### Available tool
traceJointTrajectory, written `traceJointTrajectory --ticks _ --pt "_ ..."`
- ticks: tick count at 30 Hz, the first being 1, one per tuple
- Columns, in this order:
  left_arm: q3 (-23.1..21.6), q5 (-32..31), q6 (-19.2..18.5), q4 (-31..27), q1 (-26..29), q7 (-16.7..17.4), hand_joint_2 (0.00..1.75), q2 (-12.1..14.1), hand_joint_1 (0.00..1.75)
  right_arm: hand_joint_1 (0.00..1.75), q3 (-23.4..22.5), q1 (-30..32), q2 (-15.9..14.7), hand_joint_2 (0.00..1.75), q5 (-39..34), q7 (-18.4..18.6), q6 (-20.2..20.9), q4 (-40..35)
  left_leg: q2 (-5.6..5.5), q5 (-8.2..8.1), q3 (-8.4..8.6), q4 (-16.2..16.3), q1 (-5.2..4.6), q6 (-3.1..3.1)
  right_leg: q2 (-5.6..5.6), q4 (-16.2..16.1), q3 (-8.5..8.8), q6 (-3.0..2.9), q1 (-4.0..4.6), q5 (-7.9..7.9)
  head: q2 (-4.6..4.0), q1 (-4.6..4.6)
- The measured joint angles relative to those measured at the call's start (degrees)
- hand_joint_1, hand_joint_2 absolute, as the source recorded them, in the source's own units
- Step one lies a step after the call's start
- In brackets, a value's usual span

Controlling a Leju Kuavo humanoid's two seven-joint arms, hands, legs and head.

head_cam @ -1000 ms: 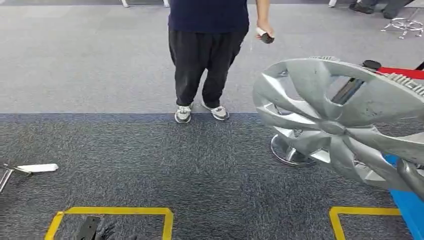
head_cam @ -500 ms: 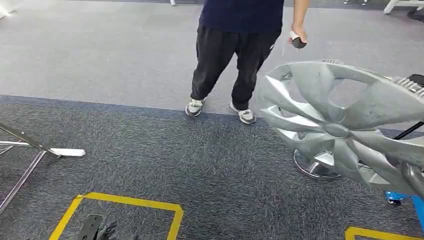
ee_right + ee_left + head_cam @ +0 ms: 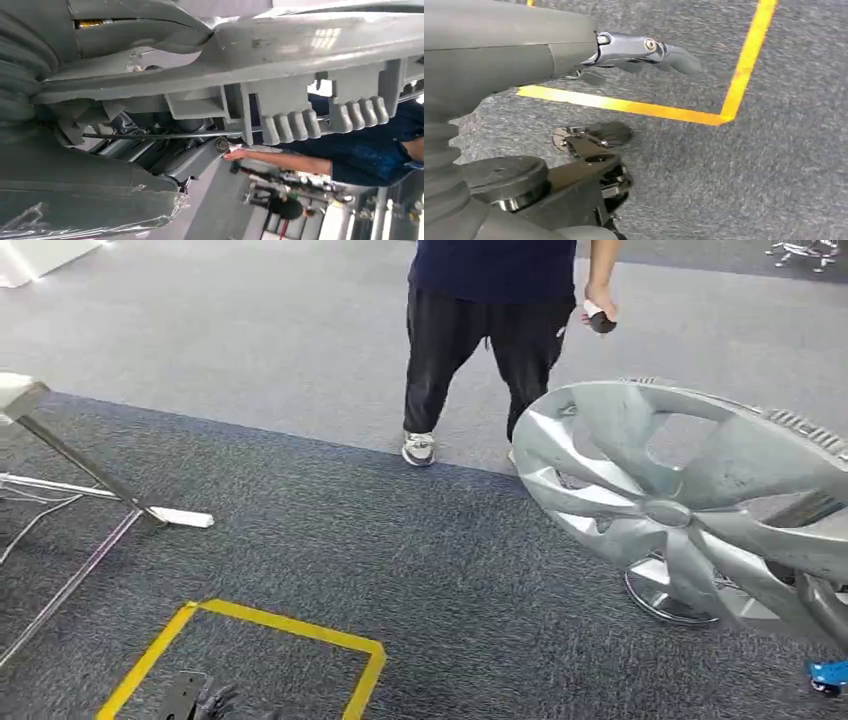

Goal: Take the parts from the cabinet and place them on the table.

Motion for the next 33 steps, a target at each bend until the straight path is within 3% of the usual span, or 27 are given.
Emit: traceJointTrajectory --ticks 1,2,4,5,6,7,8,9,10,11,14,15,16,17,19,20,21,22,24,25,26,29,30,32,33 --pt "-0.04 0.04 -0.13 0.0 -0.14 -0.07 1.75 0.0 0.0 1.75 0.0 -0.02 0.0 1.75 0.02 0.07 0.24 0.0 -0.55 -0.04 0.01 0.01 0.09 0.18 2.69 2.05 -0.55 0.28 0.0 -1.35 0.0 0.37" --pt "-0.04 0.13 -0.2 0.04 -0.33 -0.11 1.75 0.0 0.0 1.75 0.0 -0.13 0.0 1.75 0.0 0.06 0.31 0.0 -1.08 0.04 0.03 0.01 0.12 0.38 4.17 5.86 -2.29 0.33 -0.09 -3.41 0.0 0.52" --pt "-0.04 0.15 -0.35 0.04 -0.65 -0.13 1.75 -0.02 0.0 1.75 0.15 -0.25 0.0 1.75 0.0 0.07 0.41 0.0 -2.4 0.04 -0.01 0.05 0.11 0.46 5.14 15.16 -7.03 0.45 -0.08 -7.0 0.0 0.63" --pt "-0.04 0.15 -0.37 0.04 -0.65 -0.13 1.75 -0.04 0.0 1.75 0.2 -0.21 0.0 1.75 0.0 0.09 0.48 0.09 -3.11 0.03 0.06 0.06 0.08 0.47 5.24 17.84 -8.64 0.39 -0.07 -7.38 0.0 0.63" --pt "-0.07 0.17 -0.37 0.04 -0.61 -0.13 1.75 -0.09 0.0 1.75 0.22 -0.22 0.0 1.75 0.0 0.11 0.48 0.13 -3.75 0.03 0.11 0.08 0.09 0.47 5.28 17.5 -8.83 0.29 -0.07 -6.46 0.0 0.61" --pt "-0.09 0.24 -0.37 0.04 -0.57 -0.13 1.75 -0.09 0.0 1.75 0.22 -0.22 0.0 1.75 0.0 0.11 0.48 0.15 -4.48 0.03 0.18 0.12 0.12 0.46 5.3 14.7 -7.78 0.22 -0.09 -4.24 0.0 0.65" --pt "-0.11 0.37 -0.37 0.04 -0.57 -0.13 1.75 -0.09 0.0 1.75 0.22 -0.3 0.0 1.75 0.0 0.11 0.48 0.15 -5.15 0.02 0.34 0.13 0.18 0.43 5.48 9.88 -5.58 0.15 -0.16 -1.37 0.0 0.59" --pt "-0.11 0.63 -0.37 0.04 -0.58 -0.13 1.75 -0.09 0.0 1.75 0.22 -0.43 0.0 1.75 0.04 0.11 0.5 0.15 -5.8 -0.01 0.46 0.19 0.29 0.31 6.37 4.78 -3.16 0.23 -0.37 1.14 0.0 0.65" --pt "-0.09 0.98 -0.37 0.07 -0.57 -0.13 1.75 -0.07 0.0 1.75 0.26 -0.72 0.0 1.75 0.09 0.11 0.55 0.22 -6.38 -0.08 0.35 0.25 0.21 -0.06 9.1 1.06 -1.48 0.54 -0.82 1.63 0.0 0.63" --pt "-0.09 1.4 -0.37 0.07 -0.63 -0.13 1.75 0.07 0.0 1.75 0.44 -1.12 0.0 1.75 0.11 0.11 0.7 0.37 -6.89 -0.16 -0.01 0.84 -0.03 -0.32 9.67 0.06 -0.48 0.36 -0.94 1.25 0.0 0.63" --pt "-0.07 3.17 -0.35 0.09 0.16 -0.31 1.75 0.11 0.0 1.75 1.66 -3.07 -0.07 1.75 0.11 0.02 1.29 1.18 -8.07 0.55 -0.65 0.33 0.33 -1.22 8.33 0.51 -1.01 -0.62 -0.42 1.55 0.0 0.52" --pt "-0.02 4.09 -0.33 0.09 0.49 -0.68 1.75 0.26 0.0 1.75 2.34 -4.04 -0.18 1.75 0.09 -0.09 1.33 1.73 -8.31 0.37 -0.69 0.52 0.38 -1.43 7.81 0.21 -0.99 -1.03 -0.69 1.75 0.0 0.57" --pt "0.15 5.09 -0.33 0.09 0.9 -1.25 1.75 0.24 0.0 1.75 3.17 -5.13 -0.48 1.75 0.04 -0.28 1.33 2.32 -6.06 -0.84 -1.17 1.78 0.21 -1.73 7.34 0.15 -0.94 -1.48 -0.65 1.81 0.0 0.33" --pt "0.33 6.14 -0.3 0.09 0.94 -1.62 1.75 0.28 0.0 1.75 3.74 -5.83 -0.7 1.75 -0.18 -0.55 1.29 2.87 -4.55 -3.0 -2.73 5.01 0.18 -1.99 6.8 0.15 -0.97 -1.81 -0.57 1.77 0.0 -0.07" --pt "0.68 8.0 0.07 0.07 1.16 -1.81 1.75 0.37 0.0 1.75 4.75 -6.9 -1.33 1.75 -1.01 -0.88 1.05 4.11 -3.2 -7.48 -7.18 14.32 0.28 -2.29 5.45 0.15 -1.04 -2.03 -0.34 1.66 0.0 -0.07" --pt "0.7 8.9 0.51 0.02 1.45 -1.95 1.75 0.44 0.0 1.75 5.23 -7.14 -1.62 1.75 -1.38 -0.96 0.96 4.61 -3.03 -8.54 -8.9 17.77 0.28 -2.32 4.71 0.16 -1.04 -2.14 -0.25 1.59 0.0 0.0" --pt "0.74 10.08 1.07 -0.15 1.86 -2.12 1.75 0.59 0.0 1.75 5.66 -7.35 -1.92 1.75 -1.9 -1.07 0.96 5.14 -2.99 -8.27 -9.27 18.48 0.28 -2.29 4.14 0.16 -1.01 -2.18 -0.22 1.56 0.0 -0.04" --pt "0.9 11.86 1.94 -0.72 2.55 -2.27 1.75 0.87 0.0 1.75 6.07 -7.55 -2.32 1.75 -2.66 -1.24 0.96 5.81 -2.93 -6.66 -8.36 16.78 0.27 -2.2 3.53 0.16 -0.97 -2.19 -0.17 1.51 0.0 -0.04" --pt "0.9 13.65 4.25 -2.72 3.77 -2.64 1.75 2.23 0.0 1.75 6.56 -7.7 -2.88 1.75 -3.26 -2.01 0.96 6.65 -2.15 -2.11 -3.74 8.16 0.2 -1.84 2.49 0.16 -0.74 -2.09 -0.1 1.38 0.0 -0.02" --pt "0.72 14.77 6.0 -4.34 4.2 -3.04 1.75 3.36 0.0 1.75 6.86 -7.75 -3.13 1.75 -3.5 -2.69 0.96 7.04 0.72 -0.32 -0.73 2.91 -0.15 -1.4 1.94 0.16 -0.55 -1.94 0.04 1.25 0.0 -0.04" --pt "0.63 15.48 7.09 -5.36 4.29 -3.67 1.75 4.2 0.0 1.75 7.04 -7.72 -3.37 1.75 -3.8 -3.24 0.96 7.32 2.16 -0.86 0.17 0.6 -0.64 -1.37 1.43 0.51 -0.7 -1.57 0.47 0.96 0.0 -0.07" --pt "-0.09 17.16 8.55 -7.56 4.46 -6.63 1.75 5.77 0.0 1.75 7.56 -8.17 -3.48 1.75 -4.76 -4.33 0.9 8.31 0.21 -0.61 -0.39 0.73 -0.62 -0.69 -0.26 -0.05 -0.34 -1.02 0.5 0.96 0.0 0.0" --pt "-0.35 17.6 8.59 -7.87 4.31 -7.35 1.75 5.99 0.0 1.75 7.65 -8.22 -3.48 1.75 -4.94 -4.44 0.9 8.55 -0.43 -0.37 -0.12 0.22 -0.35 -0.31 -0.86 -0.07 0.04 -0.58 0.58 0.69 0.0 -0.07" --pt "-0.7 17.92 8.2 -8.24 3.63 -7.85 1.75 6.36 0.0 1.75 7.76 -8.2 -3.54 1.75 -5.03 -4.7 0.94 8.9 -1.35 -0.21 0.3 0.03 0.17 0.17 3.23 3.02 -1.37 0.09 0.22 -1.33 0.0 0.44" --pt "-1.01 18.01 8.04 -8.26 2.95 -7.85 1.75 6.43 0.0 1.75 7.76 -8.16 -3.58 1.75 -5.12 -4.88 0.92 9.18 -2.14 -0.15 0.3 0.05 0.27 0.35 4.62 7.71 -3.68 0.29 0.15 -3.6 0.0 0.68"
